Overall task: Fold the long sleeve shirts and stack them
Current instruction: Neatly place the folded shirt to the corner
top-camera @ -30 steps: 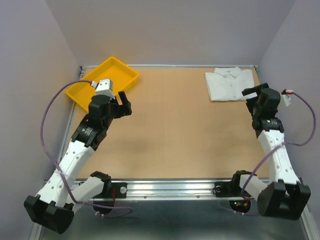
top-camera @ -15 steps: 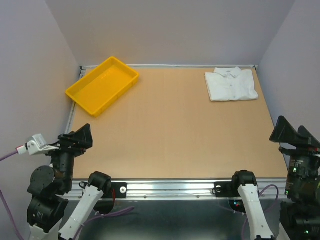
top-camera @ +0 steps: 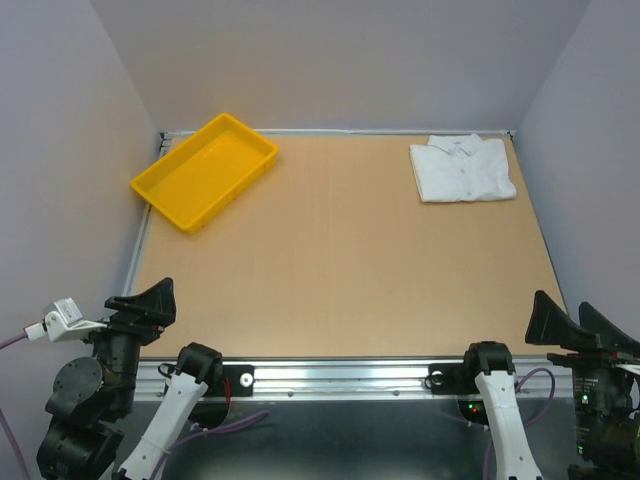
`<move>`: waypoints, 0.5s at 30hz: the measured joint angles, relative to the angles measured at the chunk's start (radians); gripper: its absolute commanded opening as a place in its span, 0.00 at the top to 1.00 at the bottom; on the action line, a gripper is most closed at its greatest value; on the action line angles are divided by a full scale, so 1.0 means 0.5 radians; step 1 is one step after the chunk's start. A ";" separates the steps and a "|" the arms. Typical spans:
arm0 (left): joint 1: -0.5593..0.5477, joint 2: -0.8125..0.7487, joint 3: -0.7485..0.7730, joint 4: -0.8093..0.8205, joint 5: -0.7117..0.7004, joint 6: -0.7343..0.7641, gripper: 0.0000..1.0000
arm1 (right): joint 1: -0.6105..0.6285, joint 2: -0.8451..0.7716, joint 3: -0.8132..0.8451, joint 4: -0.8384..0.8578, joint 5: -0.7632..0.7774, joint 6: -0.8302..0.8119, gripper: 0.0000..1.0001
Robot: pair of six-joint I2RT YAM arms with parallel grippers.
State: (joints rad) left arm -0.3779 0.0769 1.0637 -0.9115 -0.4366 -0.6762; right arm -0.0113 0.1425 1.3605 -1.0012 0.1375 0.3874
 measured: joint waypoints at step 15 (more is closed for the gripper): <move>0.000 0.001 0.099 -0.201 0.052 0.011 0.01 | 0.000 -0.040 0.101 -0.282 -0.047 0.000 0.00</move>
State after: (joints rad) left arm -0.3779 0.0772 1.1133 -1.0119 -0.4107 -0.6704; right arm -0.0113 0.1226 1.4113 -1.1423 0.1143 0.3874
